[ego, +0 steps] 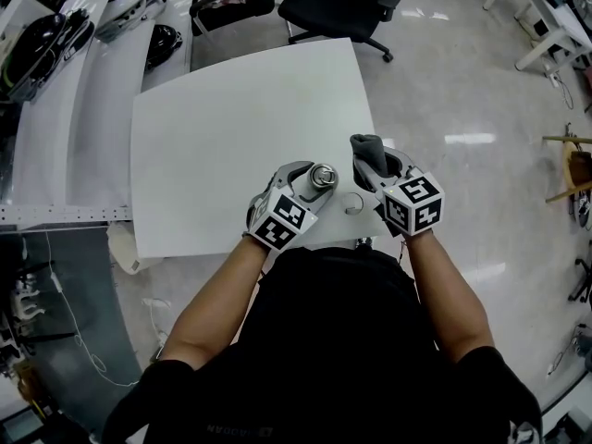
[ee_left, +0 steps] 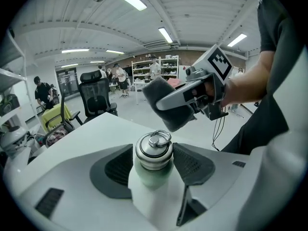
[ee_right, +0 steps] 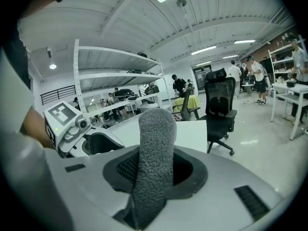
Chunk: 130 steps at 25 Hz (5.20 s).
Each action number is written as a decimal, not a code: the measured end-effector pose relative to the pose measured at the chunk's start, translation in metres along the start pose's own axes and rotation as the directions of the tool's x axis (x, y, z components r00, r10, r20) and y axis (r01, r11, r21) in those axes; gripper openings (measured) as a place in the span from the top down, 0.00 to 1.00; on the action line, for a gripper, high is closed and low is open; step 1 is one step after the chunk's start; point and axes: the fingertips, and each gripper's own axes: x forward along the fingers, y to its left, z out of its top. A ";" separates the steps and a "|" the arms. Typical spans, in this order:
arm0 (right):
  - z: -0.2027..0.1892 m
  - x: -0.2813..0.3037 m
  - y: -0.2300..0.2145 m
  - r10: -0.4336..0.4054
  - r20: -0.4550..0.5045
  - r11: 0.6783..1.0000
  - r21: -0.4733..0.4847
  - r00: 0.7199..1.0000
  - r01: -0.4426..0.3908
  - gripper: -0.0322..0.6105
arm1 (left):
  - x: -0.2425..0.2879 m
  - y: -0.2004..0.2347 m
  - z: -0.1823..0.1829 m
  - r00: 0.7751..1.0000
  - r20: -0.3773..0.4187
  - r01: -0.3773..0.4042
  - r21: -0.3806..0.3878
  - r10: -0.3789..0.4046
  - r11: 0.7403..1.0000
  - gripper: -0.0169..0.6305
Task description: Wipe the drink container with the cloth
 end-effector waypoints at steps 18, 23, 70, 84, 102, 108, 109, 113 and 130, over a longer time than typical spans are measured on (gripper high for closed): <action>-0.016 -0.046 0.005 -0.018 0.033 0.994 0.111 0.999 0.014 0.78 | 0.007 0.010 -0.004 1.000 -0.020 -0.009 -0.119 0.007 0.993 0.57; -0.013 -0.038 0.022 0.041 0.040 0.989 0.142 0.998 -0.046 0.78 | -0.006 0.029 -0.013 0.996 0.058 -0.034 -0.395 0.062 0.918 0.57; -0.088 0.052 0.118 0.285 -0.106 0.896 0.383 0.953 -0.225 0.78 | -0.081 0.054 -0.106 0.943 0.263 0.190 -0.929 0.204 0.319 0.57; -0.119 0.051 0.071 0.173 -0.216 0.931 0.353 0.961 -0.088 0.78 | -0.080 0.053 -0.103 0.938 0.275 0.179 -0.906 0.212 0.383 0.57; -0.078 0.016 0.045 0.112 -0.155 0.959 0.276 0.982 -0.066 0.78 | -0.075 0.026 -0.096 0.966 0.249 0.147 -0.734 0.062 0.663 0.57; -0.059 0.012 0.074 0.236 -0.121 0.932 0.308 0.964 -0.190 0.78 | -0.076 0.011 -0.088 0.973 0.230 0.134 -0.561 -0.002 0.817 0.57; -0.055 0.013 0.081 0.262 -0.115 0.924 0.317 0.958 -0.215 0.78 | -0.076 0.009 -0.087 0.974 0.227 0.135 -0.540 -0.010 0.831 0.57; -0.033 0.013 0.111 0.357 -0.073 0.885 0.344 0.931 -0.313 0.78 | -0.075 0.003 -0.083 0.976 0.212 0.136 -0.462 -0.039 0.876 0.57; -0.012 0.024 0.174 0.515 -0.123 0.842 0.261 0.848 -0.473 0.78 | -0.073 -0.026 -0.071 0.988 0.117 0.114 -0.101 -0.102 0.988 0.57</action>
